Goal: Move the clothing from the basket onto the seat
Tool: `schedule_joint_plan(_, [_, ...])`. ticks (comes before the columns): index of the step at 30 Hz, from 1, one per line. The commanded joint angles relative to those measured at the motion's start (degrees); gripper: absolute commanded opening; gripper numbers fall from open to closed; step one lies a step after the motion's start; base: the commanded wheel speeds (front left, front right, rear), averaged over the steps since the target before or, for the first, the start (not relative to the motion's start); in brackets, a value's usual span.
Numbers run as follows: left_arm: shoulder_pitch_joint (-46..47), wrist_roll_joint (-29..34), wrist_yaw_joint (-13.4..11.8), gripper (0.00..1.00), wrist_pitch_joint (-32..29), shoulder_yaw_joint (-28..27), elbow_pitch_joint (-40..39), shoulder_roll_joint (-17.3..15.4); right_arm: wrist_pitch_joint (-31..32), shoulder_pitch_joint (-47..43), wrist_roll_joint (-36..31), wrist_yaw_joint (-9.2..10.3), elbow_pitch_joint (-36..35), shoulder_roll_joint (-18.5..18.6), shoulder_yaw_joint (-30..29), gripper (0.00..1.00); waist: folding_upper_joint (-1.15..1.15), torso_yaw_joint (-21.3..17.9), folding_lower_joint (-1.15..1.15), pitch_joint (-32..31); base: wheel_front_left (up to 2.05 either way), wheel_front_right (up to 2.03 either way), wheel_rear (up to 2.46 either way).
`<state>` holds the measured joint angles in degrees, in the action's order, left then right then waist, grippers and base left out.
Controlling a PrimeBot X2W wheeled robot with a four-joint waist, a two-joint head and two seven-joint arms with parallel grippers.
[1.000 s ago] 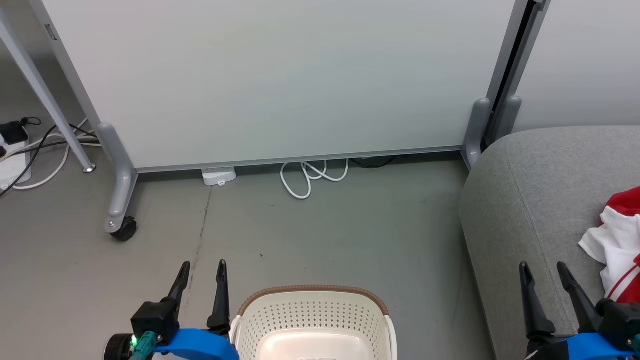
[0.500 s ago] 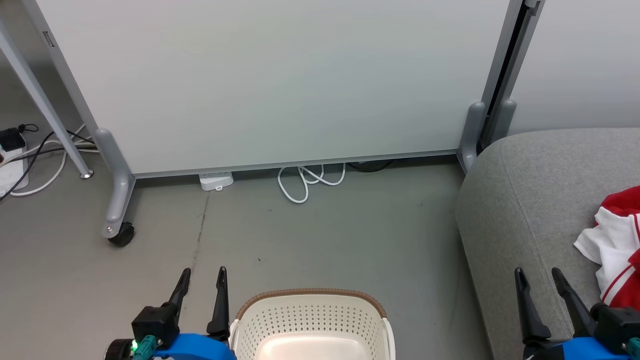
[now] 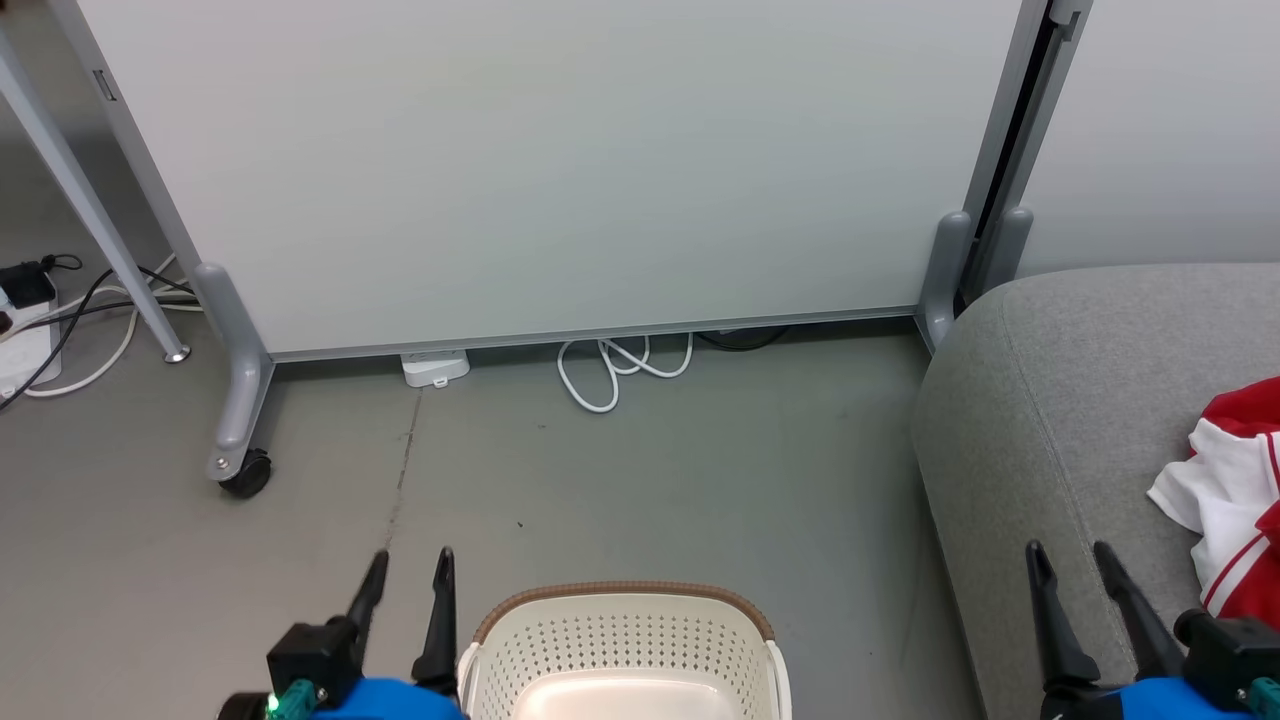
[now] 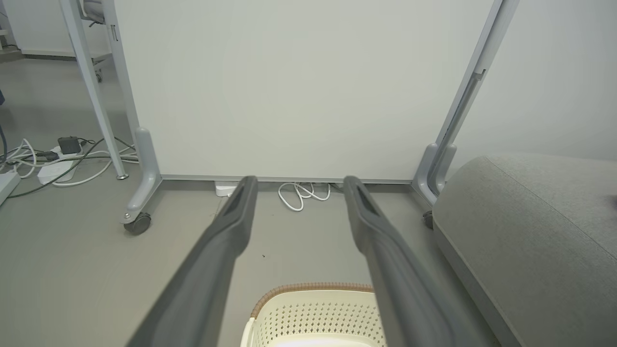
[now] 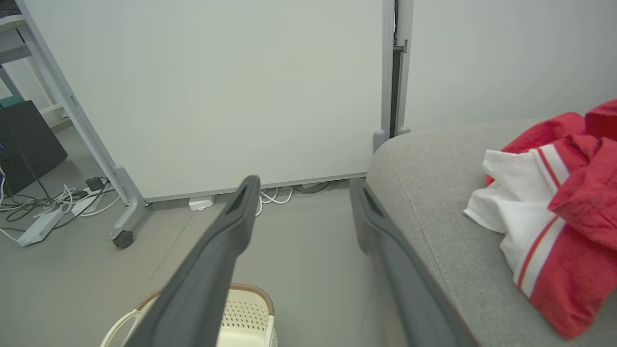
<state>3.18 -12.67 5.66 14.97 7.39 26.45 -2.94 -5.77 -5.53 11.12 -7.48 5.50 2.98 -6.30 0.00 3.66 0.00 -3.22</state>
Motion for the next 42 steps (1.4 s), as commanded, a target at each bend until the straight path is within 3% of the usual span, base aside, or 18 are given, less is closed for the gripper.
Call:
schedule_joint_plan(1, [-0.10,-0.14,0.00,0.00,-0.11,-0.07,0.32,-0.01,0.16,0.12,0.16,0.00,0.54,-0.01,-0.02,0.00,0.00,-0.01,0.00,0.00,0.00,0.00,0.00])
schedule_joint_plan(5, [-2.11,-0.45,0.00,0.00,-0.47,0.03,2.30,-0.01,0.35,-0.30,0.49,0.00,2.82,-0.22,0.05,0.00,0.00,-0.02,0.00,0.00,0.00,0.00,0.00])
schedule_joint_plan(18, [-1.01,-14.25,0.34,0.00,-4.20,-2.51,-0.25,0.00,2.50,1.97,14.56,0.00,3.80,-0.19,-0.07,0.00,0.00,-0.40,0.00,0.35,0.00,0.00,0.00])
schedule_joint_plan(42, [0.41,-34.10,0.84,0.00,-9.41,-5.98,-4.11,0.02,5.41,5.10,34.79,-0.01,5.10,-0.13,-0.09,0.00,0.00,-1.07,0.00,0.98,0.00,0.00,0.00])
